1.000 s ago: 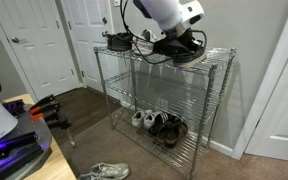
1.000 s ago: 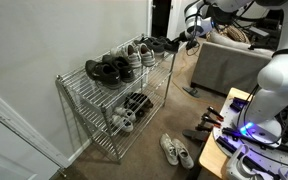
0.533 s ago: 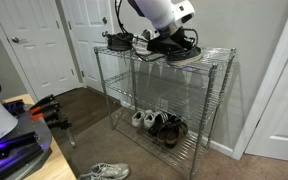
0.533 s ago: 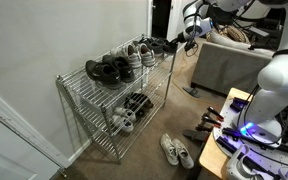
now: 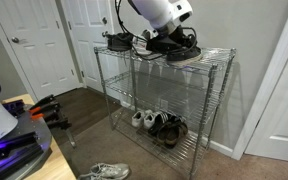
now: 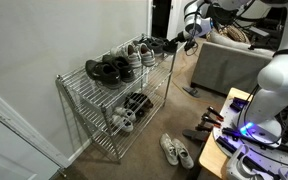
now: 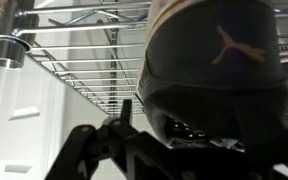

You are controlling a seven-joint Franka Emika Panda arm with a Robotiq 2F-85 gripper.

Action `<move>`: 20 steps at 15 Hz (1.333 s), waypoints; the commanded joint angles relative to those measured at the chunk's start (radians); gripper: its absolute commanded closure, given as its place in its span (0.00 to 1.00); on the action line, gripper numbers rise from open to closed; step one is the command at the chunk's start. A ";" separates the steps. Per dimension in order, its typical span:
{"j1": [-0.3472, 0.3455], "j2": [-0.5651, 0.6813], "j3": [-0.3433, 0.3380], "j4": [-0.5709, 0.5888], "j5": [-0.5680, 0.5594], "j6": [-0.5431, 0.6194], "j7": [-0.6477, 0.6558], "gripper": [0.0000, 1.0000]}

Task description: Put the shoe on the second shelf onto the top shelf

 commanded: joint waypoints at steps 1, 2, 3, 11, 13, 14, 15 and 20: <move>-0.028 -0.121 -0.001 -0.095 0.162 -0.072 -0.166 0.00; -0.060 -0.221 -0.005 -0.198 0.244 -0.129 -0.240 0.00; -0.069 -0.256 -0.007 -0.234 0.282 -0.161 -0.274 0.00; -0.121 -0.579 -0.022 -0.612 0.357 -0.349 -0.308 0.00; 0.059 -0.624 -0.208 -0.663 0.349 -0.369 -0.306 0.00; 0.085 -0.641 -0.233 -0.682 0.343 -0.360 -0.302 0.00; 0.138 -0.656 -0.290 -0.699 0.338 -0.354 -0.306 0.00; 0.322 -0.650 -0.476 -0.700 0.332 -0.320 -0.299 0.00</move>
